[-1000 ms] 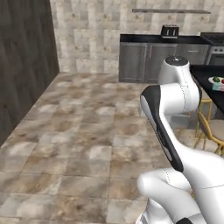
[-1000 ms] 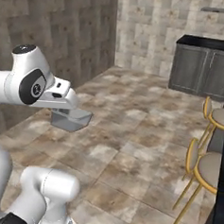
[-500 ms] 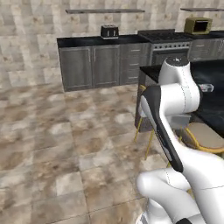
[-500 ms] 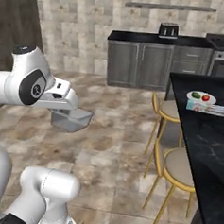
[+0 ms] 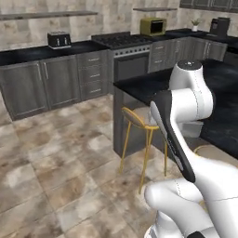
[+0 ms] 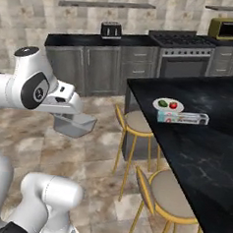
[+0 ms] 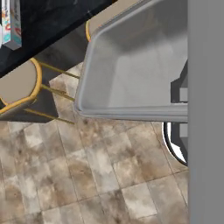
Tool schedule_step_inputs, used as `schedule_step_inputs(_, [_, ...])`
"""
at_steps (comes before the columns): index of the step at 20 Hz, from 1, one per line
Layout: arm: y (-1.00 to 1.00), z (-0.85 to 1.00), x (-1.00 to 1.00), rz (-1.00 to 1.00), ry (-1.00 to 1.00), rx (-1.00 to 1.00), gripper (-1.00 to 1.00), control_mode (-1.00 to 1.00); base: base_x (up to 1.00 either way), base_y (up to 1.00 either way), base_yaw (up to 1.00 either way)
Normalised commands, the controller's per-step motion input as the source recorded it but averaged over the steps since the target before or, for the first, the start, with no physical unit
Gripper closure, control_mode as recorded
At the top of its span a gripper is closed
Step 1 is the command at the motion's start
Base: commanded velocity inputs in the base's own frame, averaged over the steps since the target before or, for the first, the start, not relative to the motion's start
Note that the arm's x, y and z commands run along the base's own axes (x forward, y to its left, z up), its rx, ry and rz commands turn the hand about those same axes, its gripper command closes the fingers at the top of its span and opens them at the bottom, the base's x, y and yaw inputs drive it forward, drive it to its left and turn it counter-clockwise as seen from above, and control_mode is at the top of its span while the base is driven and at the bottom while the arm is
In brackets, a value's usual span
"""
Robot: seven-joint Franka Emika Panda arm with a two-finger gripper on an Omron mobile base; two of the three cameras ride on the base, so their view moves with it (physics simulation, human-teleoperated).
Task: Retrieve the tupperware and aluminum foil from the cabinet and place them on the dining counter near the plate with avocado and tomato to prepare for storing leftovers.
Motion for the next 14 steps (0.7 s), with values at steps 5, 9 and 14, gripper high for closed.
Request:
schedule_step_inputs(5, [0.0,0.0,0.0,0.0,0.0,0.0,1.0,1.0,1.0,0.73,-0.53])
schedule_step_inputs(9, [0.0,0.0,0.0,0.0,0.0,0.0,1.0,1.0,1.0,0.78,-0.55])
schedule_step_inputs(14, [0.0,0.0,0.0,0.0,0.0,0.0,1.0,1.0,1.0,0.74,-0.56])
